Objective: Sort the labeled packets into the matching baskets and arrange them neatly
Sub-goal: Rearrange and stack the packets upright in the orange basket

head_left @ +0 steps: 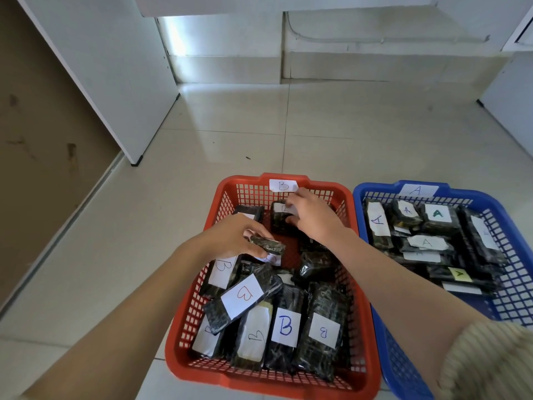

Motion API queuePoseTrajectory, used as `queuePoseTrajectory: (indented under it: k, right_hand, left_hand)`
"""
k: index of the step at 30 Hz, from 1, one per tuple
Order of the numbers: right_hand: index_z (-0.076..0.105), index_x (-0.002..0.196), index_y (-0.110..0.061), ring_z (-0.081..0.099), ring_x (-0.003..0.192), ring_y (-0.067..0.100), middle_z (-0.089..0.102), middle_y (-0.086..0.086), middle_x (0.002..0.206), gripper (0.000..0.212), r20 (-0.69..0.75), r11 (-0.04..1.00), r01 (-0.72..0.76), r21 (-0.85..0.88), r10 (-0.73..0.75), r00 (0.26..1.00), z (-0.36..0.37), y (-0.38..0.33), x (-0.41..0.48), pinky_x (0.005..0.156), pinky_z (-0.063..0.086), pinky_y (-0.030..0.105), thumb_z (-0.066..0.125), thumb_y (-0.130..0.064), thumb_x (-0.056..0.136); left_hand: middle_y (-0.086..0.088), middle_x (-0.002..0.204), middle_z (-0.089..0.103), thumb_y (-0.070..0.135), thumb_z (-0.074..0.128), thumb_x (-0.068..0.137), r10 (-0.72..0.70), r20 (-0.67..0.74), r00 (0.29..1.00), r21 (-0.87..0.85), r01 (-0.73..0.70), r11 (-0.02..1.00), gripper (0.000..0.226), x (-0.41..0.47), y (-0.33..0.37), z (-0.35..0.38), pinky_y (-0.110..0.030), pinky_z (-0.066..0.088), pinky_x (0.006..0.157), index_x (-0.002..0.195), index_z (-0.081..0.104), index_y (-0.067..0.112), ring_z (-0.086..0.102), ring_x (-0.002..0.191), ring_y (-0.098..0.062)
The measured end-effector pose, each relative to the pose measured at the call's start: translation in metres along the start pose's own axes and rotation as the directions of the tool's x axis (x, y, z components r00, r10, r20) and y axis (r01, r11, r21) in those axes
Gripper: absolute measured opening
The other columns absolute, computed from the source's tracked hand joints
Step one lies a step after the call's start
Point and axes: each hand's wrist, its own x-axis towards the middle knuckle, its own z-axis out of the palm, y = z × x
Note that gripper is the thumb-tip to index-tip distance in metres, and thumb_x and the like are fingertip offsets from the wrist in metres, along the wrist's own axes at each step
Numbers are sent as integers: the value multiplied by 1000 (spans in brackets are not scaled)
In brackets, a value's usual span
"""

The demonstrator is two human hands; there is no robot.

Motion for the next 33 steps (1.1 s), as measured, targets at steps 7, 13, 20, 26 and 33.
queuePoseTrajectory:
  k: [7,13,20,26,33]
  right_hand:
    - [57,122,-11,36,119,22,43,7,128,43,-18,976,119,-181,-125,992,-2,-2,-5,97,43,37,67,-29,84]
    - [54,129,-12,36,127,21,50,4,131,43,111,941,238,-240,-217,970,-7,0,-7,105,35,32,62,-23,88]
    - [65,118,-11,53,111,15,62,0,118,28,-94,955,17,296,11,995,-12,3,-17,96,38,25,53,-19,95]
    - [58,123,-17,61,91,7,64,-6,106,41,192,629,-225,744,121,974,-30,-9,-26,70,44,12,69,-13,84]
    - [58,101,-18,62,85,16,66,6,105,25,50,451,-252,856,414,909,-28,4,-19,63,48,24,69,-7,82]
  left_hand:
    - [8,112,65,23,76,76,-3,-71,997,30,5,1000,33,0,-1,8,-35,42,100,107,68,29,57,110,-13]
    - [8,114,64,24,76,76,-21,-83,996,20,22,1000,33,-1,-3,12,-36,45,98,107,68,31,57,107,-11]
    - [12,89,67,25,75,78,-15,-408,913,-156,-53,986,22,6,-2,14,-14,43,70,99,70,23,60,84,-3]
    - [-7,95,68,10,69,83,-190,-399,897,-580,-86,810,21,15,12,21,-15,56,63,103,66,3,66,85,-14]
    - [-6,108,66,16,51,96,-143,-429,892,-437,-67,897,29,21,3,26,-24,54,84,122,60,7,64,98,-20]
